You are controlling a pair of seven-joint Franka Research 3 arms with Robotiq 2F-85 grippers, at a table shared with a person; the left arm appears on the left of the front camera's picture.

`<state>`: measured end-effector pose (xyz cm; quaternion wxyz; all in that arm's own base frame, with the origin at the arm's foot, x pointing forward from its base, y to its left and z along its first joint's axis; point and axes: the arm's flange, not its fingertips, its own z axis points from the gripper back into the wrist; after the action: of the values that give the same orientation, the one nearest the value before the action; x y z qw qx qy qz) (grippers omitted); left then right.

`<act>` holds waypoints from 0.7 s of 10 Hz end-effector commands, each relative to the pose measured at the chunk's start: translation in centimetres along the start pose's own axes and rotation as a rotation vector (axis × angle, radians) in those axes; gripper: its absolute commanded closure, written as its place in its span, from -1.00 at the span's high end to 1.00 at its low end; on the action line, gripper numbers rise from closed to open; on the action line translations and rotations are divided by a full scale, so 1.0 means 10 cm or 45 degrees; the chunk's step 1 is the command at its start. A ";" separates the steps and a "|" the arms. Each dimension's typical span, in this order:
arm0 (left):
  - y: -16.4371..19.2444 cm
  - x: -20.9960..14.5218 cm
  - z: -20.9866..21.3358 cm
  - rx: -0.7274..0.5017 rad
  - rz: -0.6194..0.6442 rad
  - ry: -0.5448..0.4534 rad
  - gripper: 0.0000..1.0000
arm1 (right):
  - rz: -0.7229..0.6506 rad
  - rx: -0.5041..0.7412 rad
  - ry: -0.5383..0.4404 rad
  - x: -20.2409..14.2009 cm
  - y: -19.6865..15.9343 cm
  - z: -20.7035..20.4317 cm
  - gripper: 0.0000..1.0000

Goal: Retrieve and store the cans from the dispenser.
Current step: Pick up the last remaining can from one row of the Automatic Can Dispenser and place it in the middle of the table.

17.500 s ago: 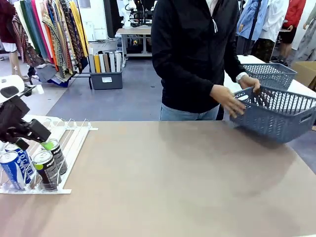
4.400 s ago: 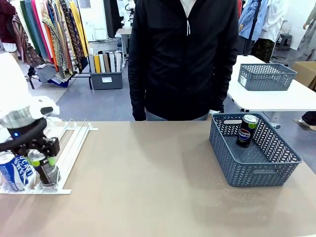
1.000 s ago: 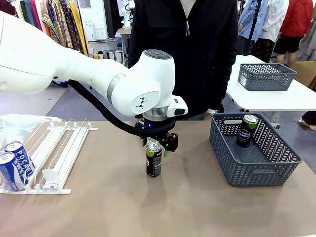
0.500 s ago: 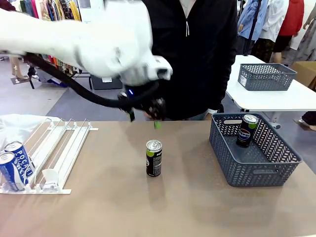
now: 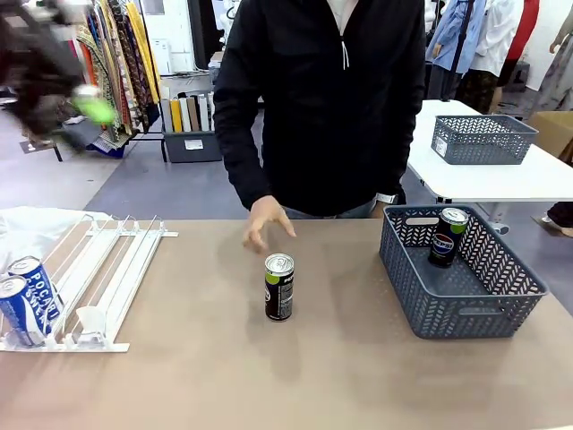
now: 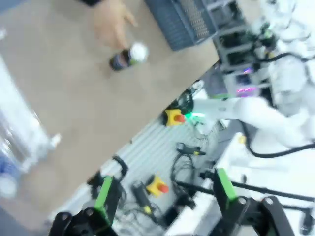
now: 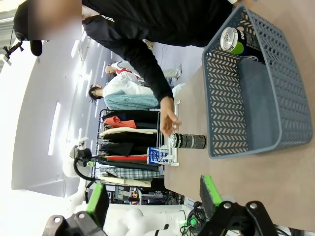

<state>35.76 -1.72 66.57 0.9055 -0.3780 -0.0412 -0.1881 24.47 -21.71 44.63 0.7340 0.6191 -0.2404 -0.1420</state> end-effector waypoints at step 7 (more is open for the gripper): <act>1.83 -1.31 0.77 -0.294 0.600 -0.223 1.00 | 0.034 0.016 -0.002 0.01 0.00 0.00 1.00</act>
<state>30.54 19.58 54.79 0.8589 -0.5079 -0.0071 0.0658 24.45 -21.73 44.63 0.7339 0.6190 -0.2406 -0.1422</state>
